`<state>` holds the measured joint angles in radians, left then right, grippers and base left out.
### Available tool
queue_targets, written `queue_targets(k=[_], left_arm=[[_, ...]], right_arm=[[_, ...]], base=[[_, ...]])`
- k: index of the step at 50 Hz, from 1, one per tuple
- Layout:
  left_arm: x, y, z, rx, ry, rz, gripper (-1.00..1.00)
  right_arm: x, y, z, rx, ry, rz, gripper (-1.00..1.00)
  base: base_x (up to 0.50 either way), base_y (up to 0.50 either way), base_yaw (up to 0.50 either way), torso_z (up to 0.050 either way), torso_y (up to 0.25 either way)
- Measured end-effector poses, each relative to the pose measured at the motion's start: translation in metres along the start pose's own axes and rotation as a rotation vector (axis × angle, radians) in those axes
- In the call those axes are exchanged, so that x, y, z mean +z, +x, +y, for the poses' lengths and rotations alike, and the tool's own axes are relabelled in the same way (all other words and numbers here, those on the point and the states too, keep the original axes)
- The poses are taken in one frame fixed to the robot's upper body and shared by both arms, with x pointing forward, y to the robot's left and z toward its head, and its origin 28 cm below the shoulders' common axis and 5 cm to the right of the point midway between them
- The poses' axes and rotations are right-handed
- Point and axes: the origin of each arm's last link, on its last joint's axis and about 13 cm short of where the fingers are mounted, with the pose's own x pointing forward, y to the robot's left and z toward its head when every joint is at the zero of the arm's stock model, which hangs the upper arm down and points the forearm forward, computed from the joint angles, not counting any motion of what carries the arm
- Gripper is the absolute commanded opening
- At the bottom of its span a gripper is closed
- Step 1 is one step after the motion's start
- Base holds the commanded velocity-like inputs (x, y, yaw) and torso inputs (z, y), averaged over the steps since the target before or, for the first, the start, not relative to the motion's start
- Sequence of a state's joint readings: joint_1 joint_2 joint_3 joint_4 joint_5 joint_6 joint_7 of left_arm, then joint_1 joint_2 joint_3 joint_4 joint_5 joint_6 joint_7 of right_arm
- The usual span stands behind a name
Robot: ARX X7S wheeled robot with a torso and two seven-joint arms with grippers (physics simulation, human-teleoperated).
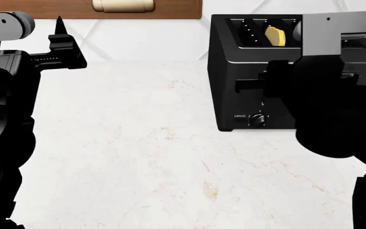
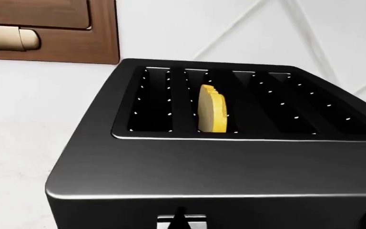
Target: Push down the lever of the toaster to turn it on.
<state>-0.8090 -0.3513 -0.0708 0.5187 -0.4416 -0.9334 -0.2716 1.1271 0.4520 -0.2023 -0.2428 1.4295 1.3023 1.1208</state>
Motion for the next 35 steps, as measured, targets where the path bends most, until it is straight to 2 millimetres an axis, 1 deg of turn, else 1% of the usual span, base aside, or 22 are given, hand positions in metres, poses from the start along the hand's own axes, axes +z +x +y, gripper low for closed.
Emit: queue_targets(k=[35], left_arm=[[0.0,0.0,0.0,0.002,0.0,0.0,1.0]], right_arm=[[-0.006,0.012,0.001,-0.015,0.009,0.051,-1.0]], base=[[0.0,0.0,0.0,0.0,0.0]])
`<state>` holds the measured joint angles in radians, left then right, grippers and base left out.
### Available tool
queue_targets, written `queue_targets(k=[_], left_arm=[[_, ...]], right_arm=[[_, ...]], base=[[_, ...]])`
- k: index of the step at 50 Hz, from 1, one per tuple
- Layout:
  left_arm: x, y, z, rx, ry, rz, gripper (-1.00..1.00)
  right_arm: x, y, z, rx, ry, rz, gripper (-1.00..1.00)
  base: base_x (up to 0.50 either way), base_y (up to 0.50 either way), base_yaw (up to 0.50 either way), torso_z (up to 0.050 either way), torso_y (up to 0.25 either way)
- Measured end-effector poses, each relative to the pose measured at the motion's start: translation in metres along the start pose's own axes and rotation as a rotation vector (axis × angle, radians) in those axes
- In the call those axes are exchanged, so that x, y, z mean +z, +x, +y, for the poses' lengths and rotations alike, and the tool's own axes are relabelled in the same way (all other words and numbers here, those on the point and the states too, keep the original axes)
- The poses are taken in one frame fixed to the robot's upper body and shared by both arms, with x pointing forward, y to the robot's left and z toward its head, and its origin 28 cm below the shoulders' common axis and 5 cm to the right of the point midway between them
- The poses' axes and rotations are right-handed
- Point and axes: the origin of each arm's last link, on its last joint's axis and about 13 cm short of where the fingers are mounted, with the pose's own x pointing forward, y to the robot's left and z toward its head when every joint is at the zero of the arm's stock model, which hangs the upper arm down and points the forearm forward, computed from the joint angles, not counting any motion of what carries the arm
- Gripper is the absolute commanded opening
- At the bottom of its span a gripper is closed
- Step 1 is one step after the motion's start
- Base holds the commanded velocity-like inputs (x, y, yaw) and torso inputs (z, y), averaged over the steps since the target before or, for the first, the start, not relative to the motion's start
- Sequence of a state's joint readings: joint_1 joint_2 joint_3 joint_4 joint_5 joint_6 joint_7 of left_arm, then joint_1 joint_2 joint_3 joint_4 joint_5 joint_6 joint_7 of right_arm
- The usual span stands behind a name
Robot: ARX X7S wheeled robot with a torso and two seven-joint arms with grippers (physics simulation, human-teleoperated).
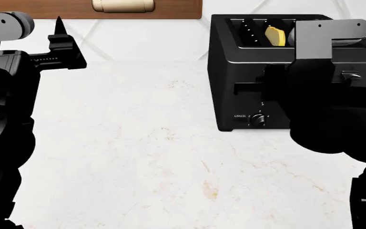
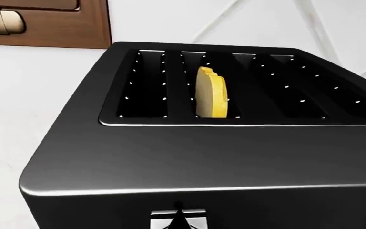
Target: Push down the lever of the toaster to turn it on.
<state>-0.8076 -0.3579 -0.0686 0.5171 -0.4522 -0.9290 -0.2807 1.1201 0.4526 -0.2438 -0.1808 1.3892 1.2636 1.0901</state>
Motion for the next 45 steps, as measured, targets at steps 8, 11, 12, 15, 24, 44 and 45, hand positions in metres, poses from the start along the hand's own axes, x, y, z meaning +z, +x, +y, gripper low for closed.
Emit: queue_targets(k=[8,11,12,15,24,44,45], left_arm=[[0.0002,-0.0003,0.0006,0.001,0.0,0.0,1.0],[0.0003,-0.0004,0.0008,0.002,-0.001,0.0,1.0],[0.0003,-0.0005,0.0009,0.002,-0.001,0.0,1.0],[0.0004,-0.0005,0.001,0.002,-0.001,0.001,1.0],[0.0003,-0.0004,0.0009,0.003,0.0,0.001,1.0],[-0.0002,-0.0003,0.0005,0.003,0.002,-0.001,1.0],[-0.0002,-0.0003,0.0005,0.003,0.002,-0.001,1.0]], right_arm=[[0.0008,0.0027,-0.0001,-0.002,-0.002,-0.002,-1.0],[0.001,0.0037,-0.0001,-0.003,-0.003,-0.002,-1.0],[0.0011,0.0041,-0.0001,-0.003,-0.003,-0.002,-1.0],[0.001,0.0046,0.0,-0.003,-0.007,-0.003,-1.0],[0.0005,0.0052,0.0001,-0.003,-0.006,-0.005,-1.0],[-0.0074,0.0073,0.0003,-0.002,0.008,0.039,-1.0],[-0.0082,0.0073,0.0003,-0.003,0.008,0.043,-1.0]], base=[[0.0,0.0,0.0,0.0,0.0],[0.0,0.0,0.0,0.0,0.0],[0.0,0.0,0.0,0.0,0.0],[0.0,0.0,0.0,0.0,0.0],[0.0,0.0,0.0,0.0,0.0],[0.0,0.0,0.0,0.0,0.0],[0.0,0.0,0.0,0.0,0.0]])
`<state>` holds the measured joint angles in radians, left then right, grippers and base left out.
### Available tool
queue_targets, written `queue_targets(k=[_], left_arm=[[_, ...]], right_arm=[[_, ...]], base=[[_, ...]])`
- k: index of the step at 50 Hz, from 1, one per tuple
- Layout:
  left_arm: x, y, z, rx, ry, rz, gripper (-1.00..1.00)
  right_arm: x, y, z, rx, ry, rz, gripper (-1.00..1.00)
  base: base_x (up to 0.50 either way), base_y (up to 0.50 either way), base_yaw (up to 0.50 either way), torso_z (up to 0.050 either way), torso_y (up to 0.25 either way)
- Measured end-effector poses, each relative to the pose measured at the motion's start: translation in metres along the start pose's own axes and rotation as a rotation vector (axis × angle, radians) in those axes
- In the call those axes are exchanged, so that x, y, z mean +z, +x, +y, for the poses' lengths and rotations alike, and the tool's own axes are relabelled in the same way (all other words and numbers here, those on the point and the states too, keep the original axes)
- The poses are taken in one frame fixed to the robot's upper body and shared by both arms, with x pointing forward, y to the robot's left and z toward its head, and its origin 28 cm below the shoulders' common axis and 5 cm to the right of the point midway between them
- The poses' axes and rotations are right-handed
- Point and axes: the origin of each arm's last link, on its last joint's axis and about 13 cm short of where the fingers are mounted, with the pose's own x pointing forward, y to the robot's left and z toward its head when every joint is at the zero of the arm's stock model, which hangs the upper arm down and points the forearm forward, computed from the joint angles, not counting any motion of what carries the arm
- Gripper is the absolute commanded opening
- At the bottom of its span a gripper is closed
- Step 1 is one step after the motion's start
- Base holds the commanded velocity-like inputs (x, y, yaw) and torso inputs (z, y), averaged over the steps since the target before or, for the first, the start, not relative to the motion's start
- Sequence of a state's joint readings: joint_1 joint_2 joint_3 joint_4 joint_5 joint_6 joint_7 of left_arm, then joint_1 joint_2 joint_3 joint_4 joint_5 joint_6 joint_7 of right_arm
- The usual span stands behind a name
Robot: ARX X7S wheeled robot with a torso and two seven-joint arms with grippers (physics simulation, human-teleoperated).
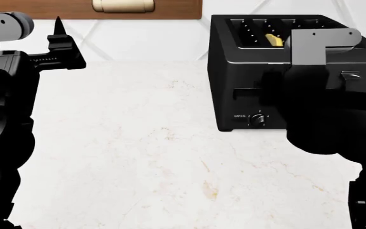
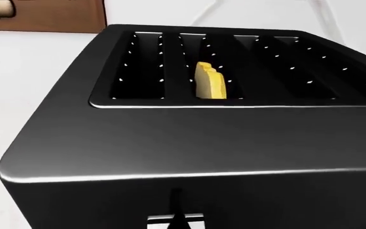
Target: Push down the lever of the toaster to turn it on.
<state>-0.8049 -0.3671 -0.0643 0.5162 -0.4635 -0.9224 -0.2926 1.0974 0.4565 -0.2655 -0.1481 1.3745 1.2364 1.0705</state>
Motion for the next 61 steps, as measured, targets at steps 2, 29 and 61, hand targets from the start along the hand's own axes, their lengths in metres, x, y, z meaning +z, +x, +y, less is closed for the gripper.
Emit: queue_targets(k=[2,29,61], left_arm=[[0.0,0.0,0.0,0.0,0.0,0.0,1.0],[0.0,0.001,0.0,0.003,0.001,-0.001,1.0],[0.0,0.001,0.001,0.008,0.001,-0.002,1.0]], right_arm=[[-0.002,0.0,0.0,-0.002,0.0,0.008,-1.0],[-0.019,0.004,0.002,-0.01,-0.02,0.079,-1.0],[-0.026,0.01,0.005,0.012,-0.051,0.091,-1.0]], base=[[0.0,0.0,0.0,0.0,0.0],[0.0,0.0,0.0,-0.001,0.0],[0.0,0.0,0.0,-0.001,0.0]])
